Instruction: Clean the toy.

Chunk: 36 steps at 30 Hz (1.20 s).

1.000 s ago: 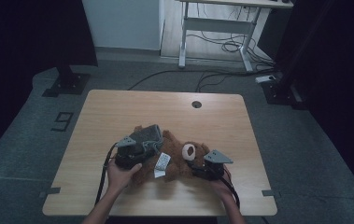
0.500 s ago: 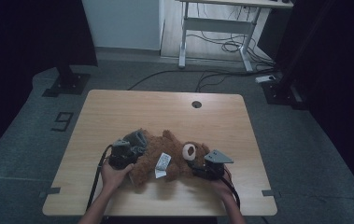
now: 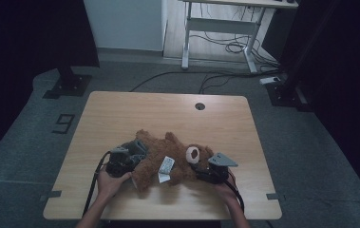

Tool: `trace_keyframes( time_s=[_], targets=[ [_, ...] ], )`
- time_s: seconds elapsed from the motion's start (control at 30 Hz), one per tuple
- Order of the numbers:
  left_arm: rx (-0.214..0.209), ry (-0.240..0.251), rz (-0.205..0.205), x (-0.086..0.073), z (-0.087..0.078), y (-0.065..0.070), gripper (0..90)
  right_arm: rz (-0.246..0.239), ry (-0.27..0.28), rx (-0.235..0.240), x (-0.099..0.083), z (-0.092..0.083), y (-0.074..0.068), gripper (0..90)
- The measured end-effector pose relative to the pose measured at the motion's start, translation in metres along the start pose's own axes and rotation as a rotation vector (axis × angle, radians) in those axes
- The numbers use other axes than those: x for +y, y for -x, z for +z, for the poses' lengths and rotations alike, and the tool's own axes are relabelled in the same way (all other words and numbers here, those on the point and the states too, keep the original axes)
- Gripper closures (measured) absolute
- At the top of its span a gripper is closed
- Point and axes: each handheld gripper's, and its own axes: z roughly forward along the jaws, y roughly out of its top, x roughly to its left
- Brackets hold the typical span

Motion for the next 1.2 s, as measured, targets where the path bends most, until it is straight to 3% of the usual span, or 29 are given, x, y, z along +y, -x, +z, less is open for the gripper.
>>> trace_keyframes(
  time_s=[0.17, 0.3, 0.4, 0.6, 0.77, 0.9, 1.07, 1.17, 1.2],
  targets=[
    [-0.017, 0.049, 0.044, 0.0, -0.01, 0.01, 80.6, 0.009, 0.0, 0.001, 0.0, 0.0, 0.001, 29.4],
    [-0.019, 0.099, 0.092, -0.011, -0.024, 0.022, 80.8, 0.005, 0.0, 0.0, 0.0, 0.0, 0.001, 29.2],
    [-0.014, 0.123, 0.117, -0.019, -0.036, 0.024, 80.8, 0.002, -0.001, -0.001, 0.0, -0.001, 0.001, 29.1],
    [0.002, 0.176, 0.085, -0.032, -0.066, 0.01, 80.5, 0.002, -0.001, -0.002, 0.0, -0.001, 0.0, 28.9],
    [0.084, 0.179, 0.085, -0.043, -0.086, -0.003, 80.2, 0.005, 0.001, -0.002, 0.0, 0.0, 0.001, 28.8],
    [0.152, 0.175, 0.06, -0.051, -0.101, -0.013, 79.6, 0.005, 0.001, -0.002, 0.0, 0.0, 0.001, 28.7],
    [0.199, 0.112, 0.02, -0.063, -0.102, -0.028, 76.3, 0.009, 0.005, -0.001, -0.001, 0.0, 0.001, 28.4],
    [0.243, 0.089, 0.018, -0.067, -0.097, -0.029, 66.4, 0.01, 0.006, -0.002, -0.001, 0.0, 0.001, 28.3],
    [0.286, 0.093, 0.03, -0.067, -0.096, -0.027, 59.4, 0.011, 0.007, -0.001, -0.001, 0.0, 0.001, 28.3]
  ],
)
